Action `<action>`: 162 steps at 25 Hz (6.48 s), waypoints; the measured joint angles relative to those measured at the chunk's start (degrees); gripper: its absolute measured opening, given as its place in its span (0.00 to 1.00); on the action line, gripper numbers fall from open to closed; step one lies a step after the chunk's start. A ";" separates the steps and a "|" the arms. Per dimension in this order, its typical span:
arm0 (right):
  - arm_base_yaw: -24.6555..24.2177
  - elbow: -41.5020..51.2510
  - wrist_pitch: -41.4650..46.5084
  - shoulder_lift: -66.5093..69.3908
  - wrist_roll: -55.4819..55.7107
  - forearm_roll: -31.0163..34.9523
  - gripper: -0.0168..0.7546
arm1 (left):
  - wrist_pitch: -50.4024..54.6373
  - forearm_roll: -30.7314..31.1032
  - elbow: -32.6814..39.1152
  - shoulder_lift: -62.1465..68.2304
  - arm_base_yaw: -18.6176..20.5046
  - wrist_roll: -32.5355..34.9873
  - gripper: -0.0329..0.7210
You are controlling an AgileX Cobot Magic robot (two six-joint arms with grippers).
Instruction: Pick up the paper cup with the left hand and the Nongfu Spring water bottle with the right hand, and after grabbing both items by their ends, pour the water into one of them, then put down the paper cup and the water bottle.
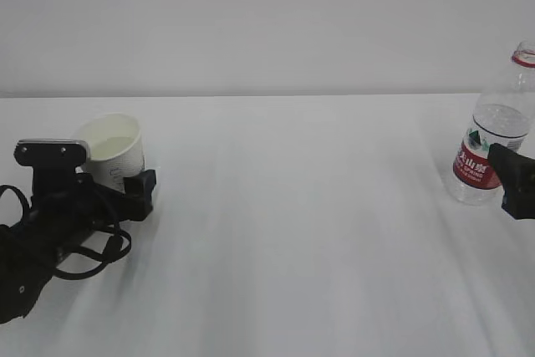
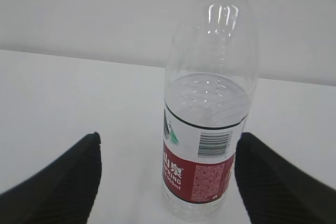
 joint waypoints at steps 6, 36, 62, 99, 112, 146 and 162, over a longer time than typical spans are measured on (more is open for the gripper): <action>0.00 0.00 0.00 0.00 0.00 -0.22 0.79 | 0.00 0.26 1.97 -1.79 0.00 -0.28 0.96; 0.00 0.13 6.21 -9.41 3.93 -5.07 0.79 | -0.09 2.45 16.36 -18.71 0.00 -0.40 0.86; 0.00 0.53 32.82 -46.72 8.87 -5.85 0.79 | 17.70 11.24 17.09 -54.14 0.00 -0.40 0.83; 0.00 -23.41 97.24 -84.86 8.99 -2.78 0.79 | 102.58 17.90 -0.93 -103.70 0.00 -0.40 0.70; 0.00 -24.62 119.30 -85.88 8.99 -0.05 0.79 | 122.85 17.90 -5.07 -120.76 0.00 -0.40 0.67; 0.00 -19.99 124.39 -85.88 6.88 2.51 0.74 | 131.67 16.39 1.79 -122.15 0.00 -0.40 0.65; 0.00 -16.53 120.35 -85.88 6.80 2.39 0.74 | 129.76 17.48 2.88 -122.15 0.00 -0.40 0.64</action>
